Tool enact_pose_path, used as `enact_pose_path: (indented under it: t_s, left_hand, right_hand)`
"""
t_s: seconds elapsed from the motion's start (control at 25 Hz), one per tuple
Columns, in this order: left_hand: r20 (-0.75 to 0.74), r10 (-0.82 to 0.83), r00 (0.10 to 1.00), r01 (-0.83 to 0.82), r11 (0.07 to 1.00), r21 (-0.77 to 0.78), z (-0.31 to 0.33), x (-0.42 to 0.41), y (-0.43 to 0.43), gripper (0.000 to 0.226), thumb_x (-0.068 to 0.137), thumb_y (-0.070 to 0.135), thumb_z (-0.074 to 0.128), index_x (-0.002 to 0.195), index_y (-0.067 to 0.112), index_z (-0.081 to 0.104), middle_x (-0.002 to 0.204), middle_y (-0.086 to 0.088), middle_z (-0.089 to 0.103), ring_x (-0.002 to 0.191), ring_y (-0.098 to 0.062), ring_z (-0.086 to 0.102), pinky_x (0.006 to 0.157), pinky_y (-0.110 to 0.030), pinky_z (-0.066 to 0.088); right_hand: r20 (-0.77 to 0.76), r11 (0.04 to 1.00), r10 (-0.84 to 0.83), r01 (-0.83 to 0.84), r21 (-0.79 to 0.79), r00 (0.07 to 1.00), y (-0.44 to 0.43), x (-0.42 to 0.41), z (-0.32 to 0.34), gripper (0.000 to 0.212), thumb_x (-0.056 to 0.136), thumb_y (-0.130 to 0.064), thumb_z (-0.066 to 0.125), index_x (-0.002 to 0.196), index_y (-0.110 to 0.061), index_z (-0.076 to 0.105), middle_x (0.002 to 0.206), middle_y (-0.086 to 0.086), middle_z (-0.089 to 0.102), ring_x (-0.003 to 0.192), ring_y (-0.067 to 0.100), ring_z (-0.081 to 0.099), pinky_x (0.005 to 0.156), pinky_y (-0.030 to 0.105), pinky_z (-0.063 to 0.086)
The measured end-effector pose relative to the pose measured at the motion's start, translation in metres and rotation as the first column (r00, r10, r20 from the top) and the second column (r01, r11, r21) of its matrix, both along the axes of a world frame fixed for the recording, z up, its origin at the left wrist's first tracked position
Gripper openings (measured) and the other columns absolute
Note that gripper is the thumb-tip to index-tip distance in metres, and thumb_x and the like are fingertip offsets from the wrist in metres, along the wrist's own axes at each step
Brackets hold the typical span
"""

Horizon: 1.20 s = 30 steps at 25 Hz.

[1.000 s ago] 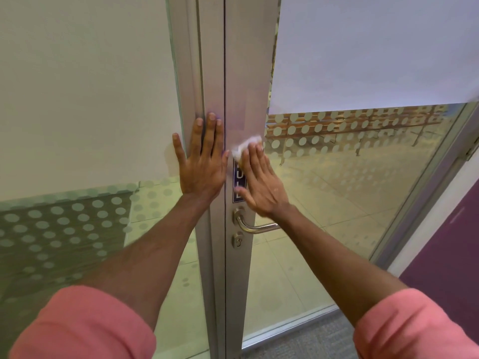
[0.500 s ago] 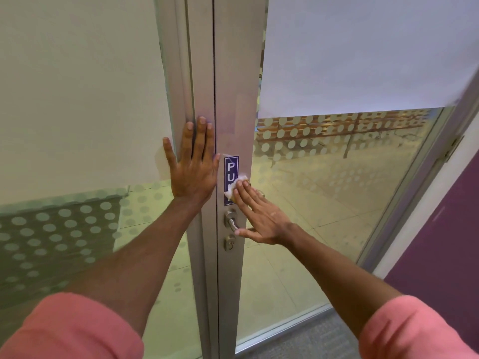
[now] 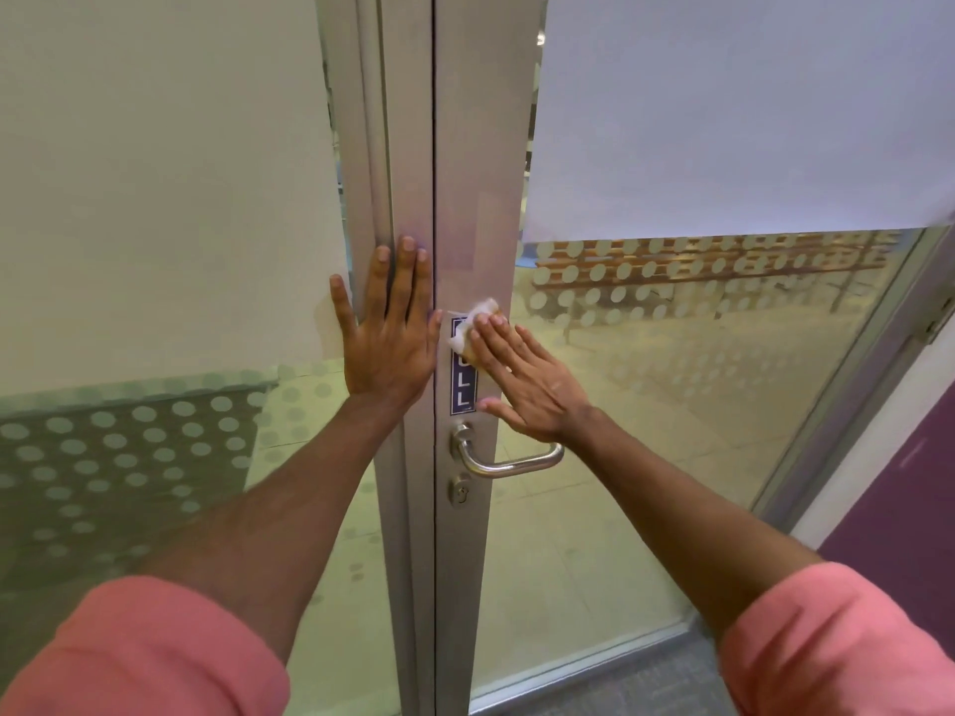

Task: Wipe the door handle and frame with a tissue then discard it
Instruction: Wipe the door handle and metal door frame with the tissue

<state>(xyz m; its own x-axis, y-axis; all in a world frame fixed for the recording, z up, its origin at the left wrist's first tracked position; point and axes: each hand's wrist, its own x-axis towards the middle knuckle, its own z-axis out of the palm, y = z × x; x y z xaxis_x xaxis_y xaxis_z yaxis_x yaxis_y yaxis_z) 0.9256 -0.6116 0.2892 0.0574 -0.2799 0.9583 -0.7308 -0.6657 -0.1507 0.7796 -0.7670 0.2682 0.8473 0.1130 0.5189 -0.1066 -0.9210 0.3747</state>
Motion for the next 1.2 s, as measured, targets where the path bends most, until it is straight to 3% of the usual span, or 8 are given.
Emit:
enact_pose_path:
  t_s: [0.12,0.2,0.32,0.48,0.72,0.96,1.2]
  left_hand:
    - [-0.001,0.042,0.999,-0.042,0.999,-0.001,0.001,0.0,0.0,0.062,0.106,0.044,0.016,0.156,0.016,-0.006,0.162,-0.007,0.015,0.151,-0.021,-0.009,0.117,-0.054,-0.017]
    - [-0.007,0.077,0.997,-0.077,0.997,0.007,0.002,0.0,0.001,0.062,0.106,0.044,0.016,0.156,0.016,-0.007,0.162,-0.007,0.014,0.15,-0.02,-0.014,0.118,-0.053,-0.018]
    - [-0.006,0.12,0.993,-0.12,0.993,0.023,0.003,-0.003,0.001,0.062,0.105,0.043,0.017,0.156,0.015,-0.006,0.162,-0.008,0.015,0.15,-0.02,-0.014,0.118,-0.054,-0.015]
    - [0.004,0.147,0.989,-0.147,0.989,0.02,0.003,-0.005,0.0,0.061,0.106,0.043,0.017,0.156,0.015,-0.003,0.162,-0.01,0.018,0.151,-0.021,-0.013,0.118,-0.053,-0.016]
    - [0.0,0.156,0.988,-0.156,0.988,0.018,0.005,-0.006,0.002,0.062,0.105,0.042,0.02,0.156,0.014,-0.002,0.161,-0.012,0.022,0.15,-0.019,-0.014,0.119,-0.05,-0.017]
    - [0.011,0.163,0.987,-0.163,0.987,0.008,0.006,-0.006,0.002,0.064,0.104,0.039,0.024,0.157,0.011,0.0,0.161,-0.012,0.024,0.152,-0.02,-0.009,0.119,-0.052,-0.013]
    - [0.015,0.146,0.989,-0.146,0.989,0.01,0.005,-0.007,0.002,0.062,0.105,0.04,0.019,0.156,0.014,-0.002,0.163,-0.009,0.016,0.151,-0.02,-0.011,0.12,-0.052,-0.013]
  right_hand:
    - [0.17,0.999,0.004,-0.01,0.031,0.985,-0.002,0.022,0.029,0.081,0.096,-0.064,0.01,0.152,-0.009,-0.007,0.161,0.009,-0.013,0.15,0.024,-0.007,0.123,0.037,-0.001]
    - [0.177,0.999,0.034,-0.035,0.003,0.984,-0.006,0.025,0.023,0.083,0.096,-0.064,0.015,0.153,-0.007,-0.005,0.161,0.011,-0.015,0.151,0.025,-0.006,0.123,0.038,0.0]
    - [0.074,0.986,0.129,-0.12,-0.113,0.989,-0.02,0.014,-0.012,0.081,0.097,-0.062,0.021,0.154,-0.008,-0.001,0.162,0.011,-0.01,0.151,0.025,-0.003,0.124,0.038,0.002]
    - [-0.049,0.94,0.232,-0.237,-0.244,0.971,-0.035,0.001,-0.024,0.075,0.098,-0.058,0.028,0.154,-0.009,0.018,0.162,0.011,0.015,0.15,0.022,0.007,0.122,0.038,0.008]
    - [0.181,0.966,0.191,-0.153,-0.207,0.965,-0.027,0.028,0.042,0.084,0.096,-0.064,0.021,0.153,-0.003,0.008,0.162,0.017,0.007,0.151,0.025,0.002,0.123,0.039,0.005]
    - [-0.003,0.919,0.272,-0.261,-0.297,0.962,-0.035,0.01,0.0,0.078,0.097,-0.061,0.026,0.154,-0.008,0.017,0.162,0.013,0.015,0.151,0.023,0.009,0.123,0.037,0.008]
    - [0.161,0.943,0.251,-0.203,-0.264,0.954,-0.025,0.028,0.028,0.08,0.097,-0.062,0.025,0.155,-0.009,0.011,0.163,0.012,0.01,0.151,0.021,0.003,0.124,0.037,0.004]
